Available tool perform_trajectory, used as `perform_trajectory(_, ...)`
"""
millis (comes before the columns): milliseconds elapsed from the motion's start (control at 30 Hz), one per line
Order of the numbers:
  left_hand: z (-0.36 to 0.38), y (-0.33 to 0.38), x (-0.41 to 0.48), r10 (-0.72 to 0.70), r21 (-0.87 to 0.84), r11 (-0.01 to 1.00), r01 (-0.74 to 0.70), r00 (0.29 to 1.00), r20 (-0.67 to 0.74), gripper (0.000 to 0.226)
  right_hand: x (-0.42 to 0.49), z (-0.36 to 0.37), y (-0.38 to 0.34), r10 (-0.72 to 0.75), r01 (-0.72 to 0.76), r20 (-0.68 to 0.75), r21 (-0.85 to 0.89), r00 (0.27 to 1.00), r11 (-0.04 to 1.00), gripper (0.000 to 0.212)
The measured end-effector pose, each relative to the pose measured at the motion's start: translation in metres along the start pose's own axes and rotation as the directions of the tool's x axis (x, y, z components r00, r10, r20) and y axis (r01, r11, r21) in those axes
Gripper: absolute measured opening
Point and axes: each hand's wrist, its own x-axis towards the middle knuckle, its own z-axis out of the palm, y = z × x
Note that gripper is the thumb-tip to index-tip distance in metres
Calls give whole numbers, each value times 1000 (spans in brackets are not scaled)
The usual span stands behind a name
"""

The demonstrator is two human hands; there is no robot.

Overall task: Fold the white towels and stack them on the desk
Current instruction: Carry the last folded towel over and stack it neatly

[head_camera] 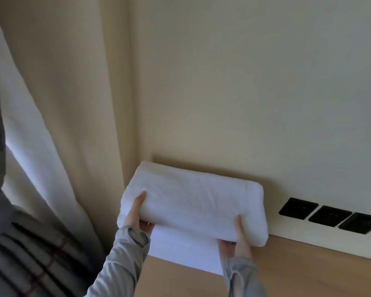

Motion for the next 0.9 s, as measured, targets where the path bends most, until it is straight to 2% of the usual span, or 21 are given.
perform_trajectory(100, -12, 21, 6, 12, 118, 993, -15, 1000, 28, 105, 8, -22, -28, -61, 50, -66, -159, 996, 986, 59)
perform_trajectory(167, -15, 43, 12, -16, 269, 963, 6, 999, 34, 110, 12, -31, -53, -51, 58, 28, -325, 998, 944, 66)
perform_trajectory(200, -13, 55, 13, -44, 371, 929, 23, 998, 49, 109, 15, -33, -66, -1, 40, 93, -413, 996, 910, 66)
perform_trajectory(233, -7, 66, 14, -69, 487, 873, 29, 995, 65, 108, 20, -32, -78, 58, 15, 134, -487, 989, 873, 65)
perform_trajectory(300, 12, 81, 15, -97, 703, 711, 13, 992, 79, 105, 29, -24, -97, 125, -19, 123, -635, 984, 773, 66)
perform_trajectory(400, 37, 86, 11, -55, 862, 504, -44, 995, 83, 95, 34, -1, -107, 90, -43, 9, -828, 996, 559, 82)
perform_trajectory(434, 41, 85, 12, -24, 884, 461, -76, 995, 98, 91, 34, 6, -106, 72, -33, 6, -850, 997, 526, 87)
perform_trajectory(500, 45, 85, 11, 41, 892, 419, -172, 984, 171, 82, 33, 15, -104, 21, 16, 32, -852, 999, 524, 87)
perform_trajectory(600, 44, 89, 4, 152, 840, 439, -318, 948, 280, 67, 31, 16, -105, -139, 178, 122, -825, 983, 537, 62)
perform_trajectory(700, 45, 97, 2, 258, 774, 470, -424, 905, 339, 62, 26, 18, -101, -282, 400, 287, -731, 915, 552, 37)
perform_trajectory(800, 51, 101, 14, 301, 776, 465, -426, 900, 314, 69, 28, 22, -93, -369, 472, 308, -699, 877, 538, 21)
perform_trajectory(900, 46, 87, 37, 288, 856, 375, -355, 923, 257, 70, 39, 13, -80, -382, 415, 250, -793, 890, 446, 25)
